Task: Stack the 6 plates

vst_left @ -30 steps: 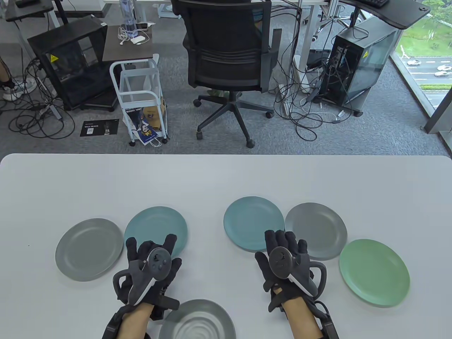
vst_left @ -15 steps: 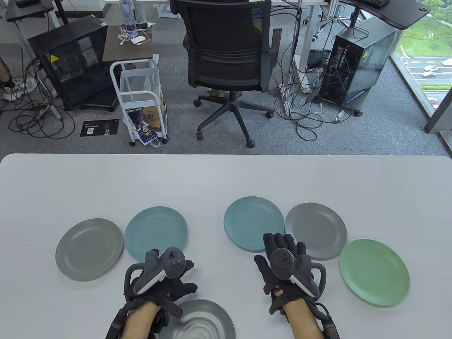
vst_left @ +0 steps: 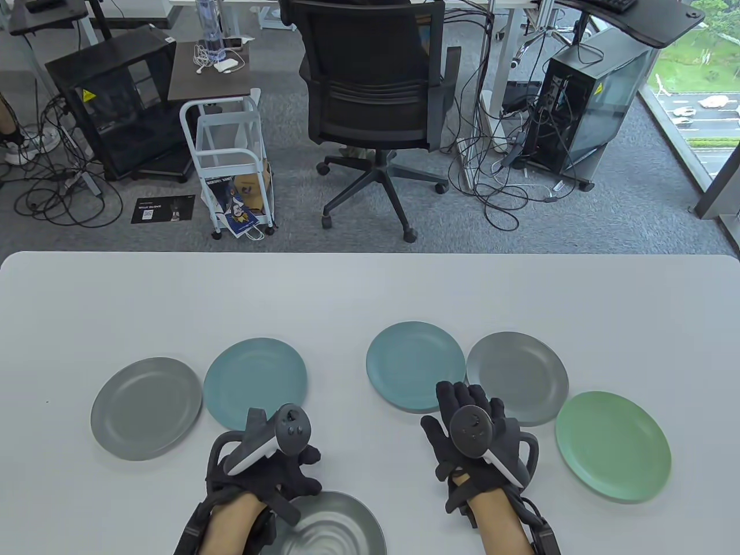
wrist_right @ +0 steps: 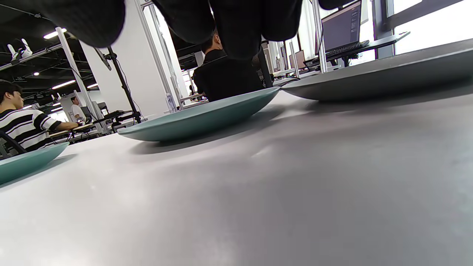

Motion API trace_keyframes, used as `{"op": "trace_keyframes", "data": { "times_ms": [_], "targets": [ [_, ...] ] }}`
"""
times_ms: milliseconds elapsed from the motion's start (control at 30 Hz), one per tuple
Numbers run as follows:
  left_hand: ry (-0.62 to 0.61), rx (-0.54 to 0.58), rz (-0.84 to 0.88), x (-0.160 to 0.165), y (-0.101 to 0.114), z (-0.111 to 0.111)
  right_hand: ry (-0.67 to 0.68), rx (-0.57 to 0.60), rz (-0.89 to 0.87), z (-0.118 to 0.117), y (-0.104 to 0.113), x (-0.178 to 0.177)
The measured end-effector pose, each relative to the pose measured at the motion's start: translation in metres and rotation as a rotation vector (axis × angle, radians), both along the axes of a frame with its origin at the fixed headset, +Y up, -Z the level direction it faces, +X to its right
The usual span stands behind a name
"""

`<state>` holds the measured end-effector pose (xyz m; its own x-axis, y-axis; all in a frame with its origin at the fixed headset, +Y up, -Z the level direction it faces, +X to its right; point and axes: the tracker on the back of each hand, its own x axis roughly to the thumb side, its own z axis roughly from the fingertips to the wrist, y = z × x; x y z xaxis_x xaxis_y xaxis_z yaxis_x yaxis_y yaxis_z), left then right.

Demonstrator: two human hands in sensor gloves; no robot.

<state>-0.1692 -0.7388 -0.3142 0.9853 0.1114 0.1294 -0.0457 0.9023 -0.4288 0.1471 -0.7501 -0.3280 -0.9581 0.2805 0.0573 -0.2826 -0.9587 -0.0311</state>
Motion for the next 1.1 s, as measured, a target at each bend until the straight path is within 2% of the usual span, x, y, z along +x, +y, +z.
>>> {"op": "trace_keyframes", "data": {
  "times_ms": [133,267,400,600,833,967,1100],
  "targets": [
    [-0.055,-0.049,-0.114,0.015,-0.010,0.002,0.013,-0.016,-0.002,-0.001,-0.003,-0.002],
    [-0.067,-0.069,-0.127,0.019,-0.015,0.000,0.020,-0.023,0.001,-0.002,-0.004,-0.003],
    [-0.069,-0.096,-0.106,0.018,-0.017,0.000,0.027,-0.027,-0.006,-0.003,-0.004,-0.003],
    [-0.056,-0.177,0.021,0.008,-0.017,-0.001,0.050,-0.027,-0.026,-0.001,-0.002,-0.006],
    [0.002,-0.135,0.137,-0.011,-0.009,-0.005,0.113,0.017,-0.090,0.004,0.005,-0.015],
    [0.026,-0.086,0.202,-0.019,-0.004,-0.006,0.191,0.051,-0.157,0.007,0.010,-0.024],
    [0.048,-0.048,0.220,-0.026,-0.001,-0.008,0.296,0.034,-0.234,0.009,0.013,-0.037]
  ]
}}
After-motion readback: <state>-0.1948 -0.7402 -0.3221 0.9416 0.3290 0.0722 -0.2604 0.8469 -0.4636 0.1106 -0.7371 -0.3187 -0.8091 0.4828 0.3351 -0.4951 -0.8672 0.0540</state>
